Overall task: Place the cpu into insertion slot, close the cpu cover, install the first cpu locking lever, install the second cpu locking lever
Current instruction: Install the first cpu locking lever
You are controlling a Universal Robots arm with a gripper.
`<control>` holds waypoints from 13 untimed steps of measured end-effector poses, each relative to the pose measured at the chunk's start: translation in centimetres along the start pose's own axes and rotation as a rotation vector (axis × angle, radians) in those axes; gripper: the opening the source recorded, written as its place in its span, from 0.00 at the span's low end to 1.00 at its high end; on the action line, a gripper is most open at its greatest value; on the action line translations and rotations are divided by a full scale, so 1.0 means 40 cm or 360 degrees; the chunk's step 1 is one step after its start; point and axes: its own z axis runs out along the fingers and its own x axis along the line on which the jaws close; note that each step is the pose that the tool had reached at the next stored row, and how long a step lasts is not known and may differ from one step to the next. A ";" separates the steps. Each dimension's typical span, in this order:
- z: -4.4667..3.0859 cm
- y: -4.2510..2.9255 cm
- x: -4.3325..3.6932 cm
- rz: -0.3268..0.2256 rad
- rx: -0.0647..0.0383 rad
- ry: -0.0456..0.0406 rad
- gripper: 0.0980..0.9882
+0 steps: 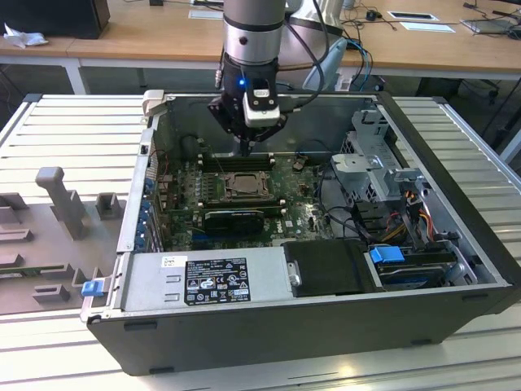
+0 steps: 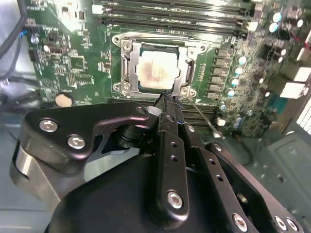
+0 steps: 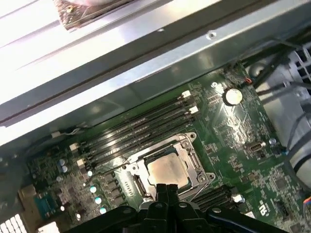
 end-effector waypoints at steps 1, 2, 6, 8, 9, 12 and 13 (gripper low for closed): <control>0.000 0.000 0.000 -0.0045 0.0001 0.0002 0.01; 0.000 0.000 0.000 -0.0077 0.0002 0.0003 0.01; 0.000 0.000 0.000 -0.0203 0.0004 0.0007 0.01; 0.000 0.000 0.000 -0.0263 0.0004 0.0007 0.01; 0.001 0.000 0.000 -0.0289 0.0004 0.0006 0.01; 0.001 -0.001 0.000 -0.0363 0.0002 0.0001 0.01; 0.001 -0.001 0.000 -0.0383 0.0002 -0.0001 0.01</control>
